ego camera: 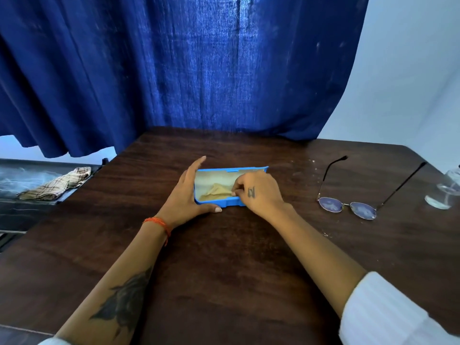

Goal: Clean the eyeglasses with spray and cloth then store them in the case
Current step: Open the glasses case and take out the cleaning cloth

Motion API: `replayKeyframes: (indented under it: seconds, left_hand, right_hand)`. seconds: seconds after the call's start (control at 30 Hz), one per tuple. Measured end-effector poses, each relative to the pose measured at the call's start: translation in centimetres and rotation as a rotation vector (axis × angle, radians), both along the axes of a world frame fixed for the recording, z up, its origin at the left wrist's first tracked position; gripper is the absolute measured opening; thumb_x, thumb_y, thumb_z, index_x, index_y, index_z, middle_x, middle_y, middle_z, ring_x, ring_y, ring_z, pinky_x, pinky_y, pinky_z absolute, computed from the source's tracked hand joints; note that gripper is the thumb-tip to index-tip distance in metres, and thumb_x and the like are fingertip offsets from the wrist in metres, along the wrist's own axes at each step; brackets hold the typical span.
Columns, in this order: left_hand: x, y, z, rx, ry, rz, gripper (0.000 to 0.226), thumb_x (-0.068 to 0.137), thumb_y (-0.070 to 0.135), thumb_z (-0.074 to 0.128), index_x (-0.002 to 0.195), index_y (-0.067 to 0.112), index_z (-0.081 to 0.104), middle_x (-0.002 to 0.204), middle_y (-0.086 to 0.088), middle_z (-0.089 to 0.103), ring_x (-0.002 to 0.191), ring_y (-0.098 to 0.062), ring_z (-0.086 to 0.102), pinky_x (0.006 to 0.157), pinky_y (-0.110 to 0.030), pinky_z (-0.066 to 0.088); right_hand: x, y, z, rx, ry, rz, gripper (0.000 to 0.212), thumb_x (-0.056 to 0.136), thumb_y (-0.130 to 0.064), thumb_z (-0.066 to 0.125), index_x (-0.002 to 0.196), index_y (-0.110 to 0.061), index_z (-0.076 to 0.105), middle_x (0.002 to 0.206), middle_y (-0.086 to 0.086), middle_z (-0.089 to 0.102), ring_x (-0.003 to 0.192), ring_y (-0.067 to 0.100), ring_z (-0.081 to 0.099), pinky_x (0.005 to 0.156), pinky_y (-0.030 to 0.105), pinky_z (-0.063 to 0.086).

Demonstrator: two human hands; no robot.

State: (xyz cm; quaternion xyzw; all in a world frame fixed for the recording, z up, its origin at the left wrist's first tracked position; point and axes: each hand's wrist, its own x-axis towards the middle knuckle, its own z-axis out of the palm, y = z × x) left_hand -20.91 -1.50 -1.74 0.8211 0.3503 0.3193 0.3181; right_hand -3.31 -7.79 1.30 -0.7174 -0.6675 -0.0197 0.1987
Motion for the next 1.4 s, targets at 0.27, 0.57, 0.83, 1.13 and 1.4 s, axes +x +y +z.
replayKeyframes:
  seconds: [0.27,0.57,0.83,1.13,1.4]
  left_hand:
    - [-0.1,-0.5,0.0,0.066,0.030,0.038,0.105,0.056,0.036,0.085,0.140,0.036,0.022,0.148,0.000,0.029,0.132,-0.013,0.030,0.109,-0.033,0.029]
    - [-0.4,-2.4,0.3,0.363,0.183,0.074,0.097,0.059,0.067,0.067,0.141,0.037,0.024,0.155,0.000,0.015,0.139,-0.023,0.019,0.113,-0.046,0.019]
    - [3.8,-9.4,0.7,0.611,-0.035,0.056,0.064,0.082,0.060,0.050,0.123,0.011,0.054,0.129,-0.008,0.054,0.122,-0.018,0.046,0.109,-0.023,0.028]
    - [11.5,-15.9,3.0,-0.159,-0.123,-0.314,0.024,0.074,0.017,0.075,0.095,0.024,0.067,0.086,0.008,0.069,0.080,-0.004,0.065,0.073,-0.018,0.053]
    - [10.7,-15.5,3.1,-0.649,-0.305,-0.235,0.008,0.079,0.010,0.068,0.086,0.011,0.066,0.071,0.003,0.068,0.068,-0.007,0.061,0.064,-0.019,0.051]
  right_hand:
    - [1.9,-4.0,0.4,0.466,0.256,0.226,0.006,0.088,-0.007,0.057,0.085,-0.010,0.062,0.084,-0.001,0.065,0.077,0.007,0.058,0.070,0.021,0.048]
    - [7.0,-12.1,0.8,0.301,1.056,-0.092,0.016,0.090,-0.009,0.056,0.082,-0.021,0.063,0.077,0.005,0.070,0.073,0.019,0.065,0.064,0.033,0.049]
    - [8.2,-16.7,0.1,0.160,0.989,-0.153,0.012,0.089,-0.014,0.059,0.081,-0.022,0.064,0.074,0.002,0.069,0.067,0.009,0.060,0.062,0.021,0.045]
    - [9.1,-18.5,1.6,0.173,0.820,-0.048,0.006,0.080,-0.022,0.071,0.075,-0.025,0.067,0.080,0.000,0.072,0.071,0.005,0.063,0.062,0.016,0.045]
    - [11.7,-20.2,1.4,-0.132,1.138,-0.009,0.024,0.072,-0.009,0.076,0.094,-0.014,0.069,0.075,-0.005,0.067,0.075,0.005,0.062,0.068,0.014,0.048]
